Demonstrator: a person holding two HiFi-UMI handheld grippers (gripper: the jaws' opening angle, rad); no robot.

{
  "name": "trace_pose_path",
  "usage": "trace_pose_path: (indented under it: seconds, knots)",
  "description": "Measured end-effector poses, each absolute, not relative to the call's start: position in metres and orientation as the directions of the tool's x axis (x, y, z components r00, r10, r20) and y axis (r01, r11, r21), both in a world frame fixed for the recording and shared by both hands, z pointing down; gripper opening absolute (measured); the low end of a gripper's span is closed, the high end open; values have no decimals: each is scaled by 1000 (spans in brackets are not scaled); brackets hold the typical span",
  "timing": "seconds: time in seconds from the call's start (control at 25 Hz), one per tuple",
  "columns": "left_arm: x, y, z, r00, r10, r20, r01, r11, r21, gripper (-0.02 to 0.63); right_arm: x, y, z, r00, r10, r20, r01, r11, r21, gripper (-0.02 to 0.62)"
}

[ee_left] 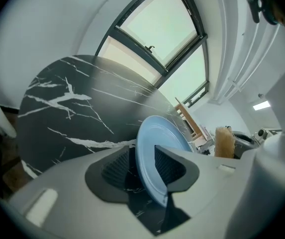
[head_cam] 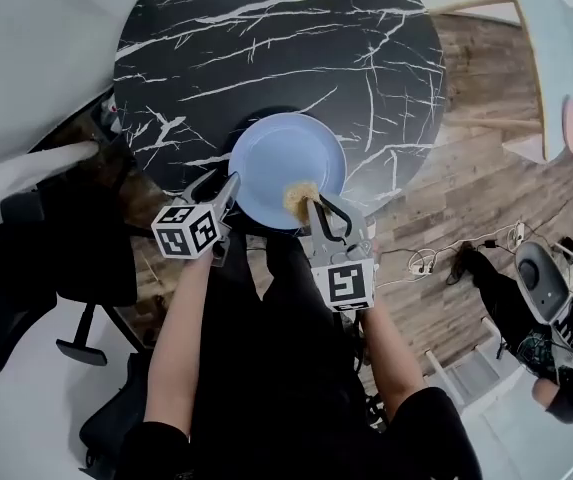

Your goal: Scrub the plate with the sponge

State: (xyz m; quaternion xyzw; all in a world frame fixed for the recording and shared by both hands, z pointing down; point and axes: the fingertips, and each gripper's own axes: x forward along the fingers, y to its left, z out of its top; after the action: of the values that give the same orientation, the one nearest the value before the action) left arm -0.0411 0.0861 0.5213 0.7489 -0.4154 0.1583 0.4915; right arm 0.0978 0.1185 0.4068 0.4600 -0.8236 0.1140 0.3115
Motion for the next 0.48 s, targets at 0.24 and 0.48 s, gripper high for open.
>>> trace_pose_path:
  seconds: [0.24, 0.48]
  knots:
    - [-51, 90, 440, 592, -569, 571, -794, -292, 533, 2, 120, 111, 334, -398, -794, 460, -899, 437, -24, 20]
    - [-30, 107, 337, 591, -679, 435, -801, -431, 415, 2, 142, 116, 252, -371, -873, 317, -926, 375, -53, 20]
